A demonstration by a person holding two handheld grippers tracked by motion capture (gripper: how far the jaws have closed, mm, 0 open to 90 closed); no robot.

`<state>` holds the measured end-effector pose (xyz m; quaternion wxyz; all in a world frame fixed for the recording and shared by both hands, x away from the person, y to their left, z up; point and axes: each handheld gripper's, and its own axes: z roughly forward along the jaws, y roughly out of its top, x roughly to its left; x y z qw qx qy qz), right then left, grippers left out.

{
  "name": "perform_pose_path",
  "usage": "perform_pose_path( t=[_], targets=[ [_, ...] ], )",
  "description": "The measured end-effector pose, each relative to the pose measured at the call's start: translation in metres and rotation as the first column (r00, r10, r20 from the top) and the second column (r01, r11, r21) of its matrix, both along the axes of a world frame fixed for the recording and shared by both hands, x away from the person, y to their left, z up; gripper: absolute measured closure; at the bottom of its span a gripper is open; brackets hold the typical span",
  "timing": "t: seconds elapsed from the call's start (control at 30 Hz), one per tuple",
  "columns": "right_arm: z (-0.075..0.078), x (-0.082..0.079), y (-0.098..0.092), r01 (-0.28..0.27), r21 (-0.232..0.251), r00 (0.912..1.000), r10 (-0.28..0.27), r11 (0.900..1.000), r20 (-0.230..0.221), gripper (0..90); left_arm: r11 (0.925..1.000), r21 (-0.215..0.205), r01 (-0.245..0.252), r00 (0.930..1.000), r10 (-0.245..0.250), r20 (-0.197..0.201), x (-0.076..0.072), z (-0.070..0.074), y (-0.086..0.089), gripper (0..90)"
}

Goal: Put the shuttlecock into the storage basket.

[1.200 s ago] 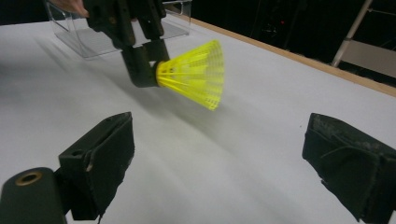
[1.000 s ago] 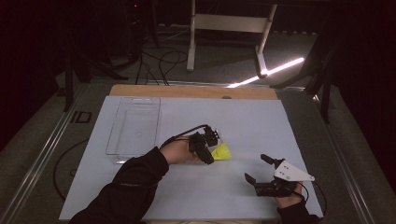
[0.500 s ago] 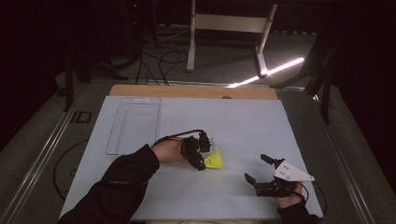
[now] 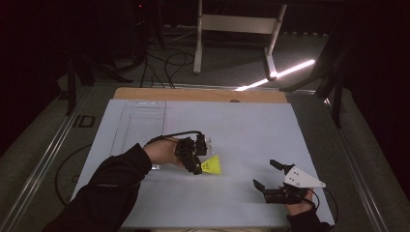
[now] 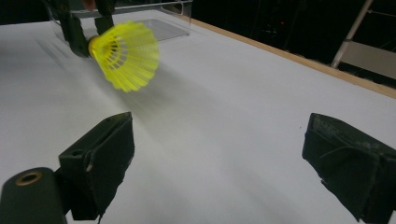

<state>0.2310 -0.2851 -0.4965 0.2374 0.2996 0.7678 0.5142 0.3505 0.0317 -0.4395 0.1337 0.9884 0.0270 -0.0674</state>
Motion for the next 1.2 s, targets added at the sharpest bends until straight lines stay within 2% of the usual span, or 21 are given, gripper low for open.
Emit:
perform_pose_path(
  t=[0.17, 0.4, 0.43, 0.5, 0.6, 0.93, 1.2],
  targets=[
    [0.000, 0.000, 0.000, -0.002, -0.001, 1.0000, 0.002, 1.000, 0.003, 9.3, 0.9997, 0.018, 0.017, 0.9998, -0.017, 0.008, 0.000, 0.009, 0.008, 65.1],
    [0.001, -0.001, 0.001, -0.008, -0.001, 0.9999, 0.008, 1.000, 0.013, 9.4, 0.9955, 0.019, 0.093, 0.9957, -0.093, 0.003, -0.006, 0.025, 0.015, 65.1],
    [0.001, -0.001, 0.002, -0.009, -0.004, 0.9999, 0.009, 1.000, 0.014, 9.4, 0.9953, 0.030, 0.092, 0.9958, -0.092, 0.005, -0.006, 0.027, 0.016, 65.1],
    [0.001, -0.001, 0.002, -0.009, -0.007, 0.9998, 0.009, 1.000, 0.016, 9.4, 0.9963, 0.026, 0.081, 0.9966, -0.082, 0.011, -0.004, 0.030, 0.016, 65.1],
    [0.001, -0.001, 0.002, -0.009, -0.007, 0.9998, 0.009, 1.000, 0.017, 9.4, 0.9950, 0.015, 0.099, 0.9950, -0.099, 0.010, -0.004, 0.034, 0.018, 65.0],
    [0.002, -0.002, 0.002, -0.011, 0.000, 0.9996, 0.011, 1.000, 0.027, 9.4, 0.9895, 0.023, 0.143, 0.9891, -0.144, 0.032, -0.003, 0.051, 0.021, 65.0],
    [0.002, -0.002, 0.002, -0.014, 0.001, 0.9995, 0.014, 1.000, 0.027, 9.4, 0.9901, -0.007, 0.140, 0.9893, -0.140, 0.041, 0.002, 0.063, 0.029, 65.0]
  ],
)
